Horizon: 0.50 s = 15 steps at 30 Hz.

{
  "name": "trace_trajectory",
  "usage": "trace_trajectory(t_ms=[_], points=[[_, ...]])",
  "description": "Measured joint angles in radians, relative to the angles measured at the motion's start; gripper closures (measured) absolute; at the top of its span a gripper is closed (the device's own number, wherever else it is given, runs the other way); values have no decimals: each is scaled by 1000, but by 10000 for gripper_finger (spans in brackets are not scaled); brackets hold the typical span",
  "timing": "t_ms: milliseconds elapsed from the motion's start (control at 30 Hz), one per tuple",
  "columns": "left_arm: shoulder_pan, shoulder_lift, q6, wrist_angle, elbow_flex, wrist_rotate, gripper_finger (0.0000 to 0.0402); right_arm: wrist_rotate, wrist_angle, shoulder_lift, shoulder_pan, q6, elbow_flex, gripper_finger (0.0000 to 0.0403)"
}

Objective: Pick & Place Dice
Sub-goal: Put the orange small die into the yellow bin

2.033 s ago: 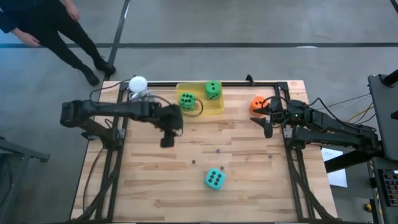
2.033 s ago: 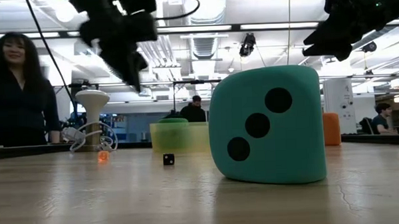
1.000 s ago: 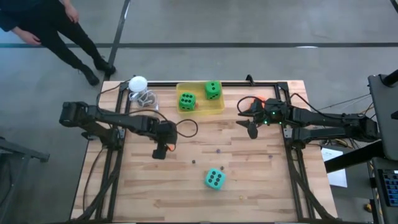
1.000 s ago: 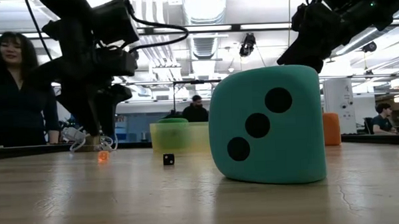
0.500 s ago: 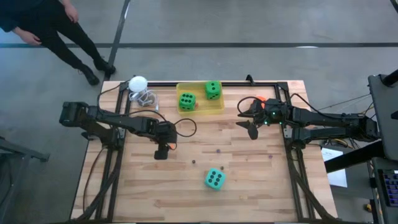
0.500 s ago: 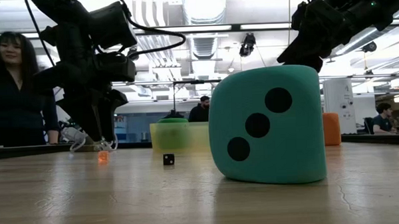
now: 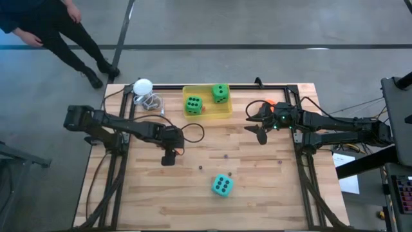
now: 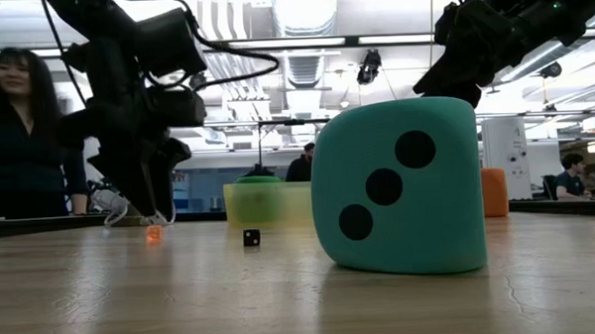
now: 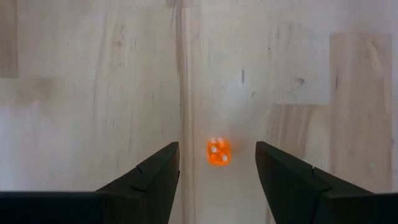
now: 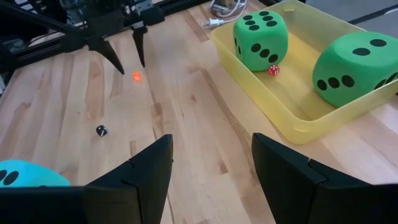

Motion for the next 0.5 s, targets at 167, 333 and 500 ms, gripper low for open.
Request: trace_trajectory(t_ms=[167, 333, 500], points=[[0, 40, 0, 25, 0, -2, 185, 0, -1, -7, 4, 0, 0, 188], [0, 70, 0, 24, 0, -2, 185, 0, 0, -11, 9, 0, 0, 188], [0, 103, 0, 20, 3, -3, 186, 0, 0, -13, 9, 0, 0, 188]])
